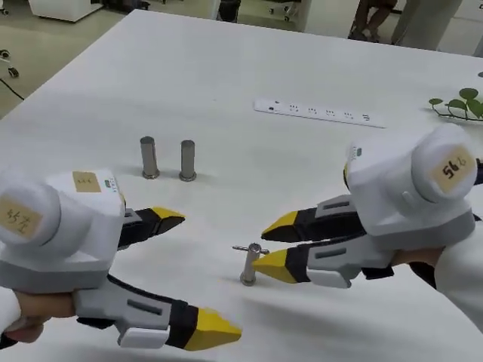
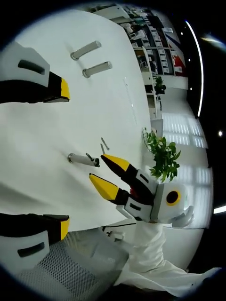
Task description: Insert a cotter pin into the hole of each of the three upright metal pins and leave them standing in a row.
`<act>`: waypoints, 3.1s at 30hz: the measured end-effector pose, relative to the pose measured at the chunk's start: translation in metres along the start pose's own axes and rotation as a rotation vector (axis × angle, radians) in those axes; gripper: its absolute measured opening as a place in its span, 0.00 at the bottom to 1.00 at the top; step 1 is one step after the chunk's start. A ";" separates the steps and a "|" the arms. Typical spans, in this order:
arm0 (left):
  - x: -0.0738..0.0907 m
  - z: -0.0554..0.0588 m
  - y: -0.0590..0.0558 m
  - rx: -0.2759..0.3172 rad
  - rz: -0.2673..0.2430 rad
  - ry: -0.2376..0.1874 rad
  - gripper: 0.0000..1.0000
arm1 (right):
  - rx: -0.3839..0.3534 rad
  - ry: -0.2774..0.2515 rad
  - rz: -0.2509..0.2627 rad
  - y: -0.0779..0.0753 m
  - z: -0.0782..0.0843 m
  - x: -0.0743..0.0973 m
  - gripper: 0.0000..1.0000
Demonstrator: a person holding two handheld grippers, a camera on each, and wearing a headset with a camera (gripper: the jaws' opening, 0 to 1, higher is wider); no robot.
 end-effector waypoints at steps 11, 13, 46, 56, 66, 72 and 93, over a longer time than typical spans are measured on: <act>0.002 0.005 -0.009 -0.019 0.027 0.014 0.99 | 0.001 0.027 -0.026 0.000 0.003 -0.009 0.13; 0.002 0.006 -0.009 -0.019 0.031 0.015 0.99 | 0.008 0.029 -0.029 0.000 0.003 -0.010 0.12; 0.020 0.015 -0.002 0.053 -0.024 -0.039 0.97 | 0.053 -0.010 -0.037 0.001 -0.024 -0.034 0.04; 0.021 0.014 -0.004 0.066 -0.019 -0.047 0.96 | 0.074 -0.034 -0.049 0.002 -0.025 -0.034 0.06; 0.026 0.006 -0.007 0.060 -0.032 -0.059 0.96 | 0.049 -0.043 -0.026 0.003 -0.023 -0.013 0.31; 0.033 -0.001 -0.008 0.059 -0.055 -0.088 0.96 | -0.057 -0.041 0.083 -0.004 -0.009 0.017 0.41; 0.048 -0.005 -0.007 0.087 -0.134 -0.094 0.94 | -0.374 -0.066 0.236 0.007 0.041 0.078 0.87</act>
Point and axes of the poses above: the centre of the closed fingertips' face, and the gripper's own axes: x roughly backward along the fingers, y roughly to its left, z roughly out of its underside, the point moved 10 cm from there along x, roughly backward along the fingers, and after that the axes turned 15 degrees about z, right-handed, at the moved point
